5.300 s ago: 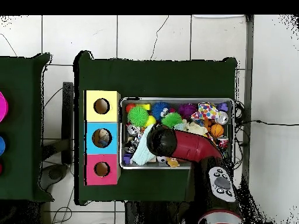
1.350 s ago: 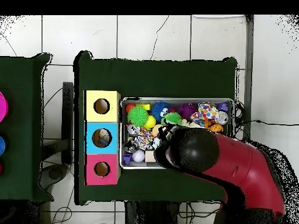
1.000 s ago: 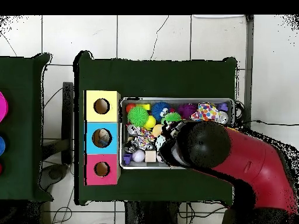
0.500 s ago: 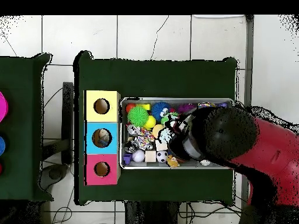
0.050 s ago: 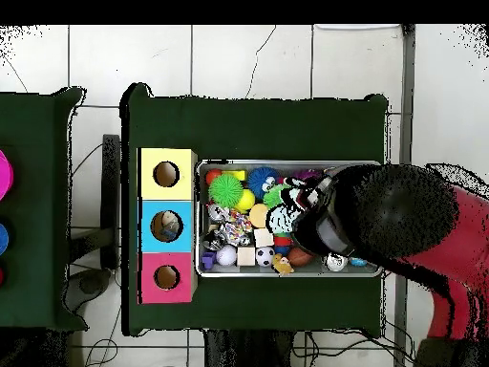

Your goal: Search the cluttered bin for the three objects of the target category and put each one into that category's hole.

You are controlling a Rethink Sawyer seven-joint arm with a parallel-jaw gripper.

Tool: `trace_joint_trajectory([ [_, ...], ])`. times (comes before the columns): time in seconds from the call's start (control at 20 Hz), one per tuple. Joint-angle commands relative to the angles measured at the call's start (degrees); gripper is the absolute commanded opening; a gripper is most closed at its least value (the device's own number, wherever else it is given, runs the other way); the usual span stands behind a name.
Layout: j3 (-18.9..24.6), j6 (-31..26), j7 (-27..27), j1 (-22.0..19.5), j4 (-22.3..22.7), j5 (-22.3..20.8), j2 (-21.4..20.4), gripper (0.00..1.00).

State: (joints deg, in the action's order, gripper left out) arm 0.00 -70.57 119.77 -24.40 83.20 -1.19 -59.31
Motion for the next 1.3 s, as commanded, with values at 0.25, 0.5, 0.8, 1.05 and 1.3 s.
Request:
trace_joint_trajectory([
  [0.25,6.7,0.0,-12.6,-6.1,4.2,0.6,2.3,0.00],
  [0.5,7.8,3.0,-13.4,-8.1,6.2,-0.7,2.5,0.00],
  [0.8,8.9,7.4,-13.5,-9.4,9.0,-0.9,3.3,0.00],
  [1.05,10.3,11.7,-14.2,-10.6,11.6,-1.2,4.4,0.00],
  [1.3,11.3,17.2,-12.6,-10.9,13.9,-2.4,5.8,0.00],
])
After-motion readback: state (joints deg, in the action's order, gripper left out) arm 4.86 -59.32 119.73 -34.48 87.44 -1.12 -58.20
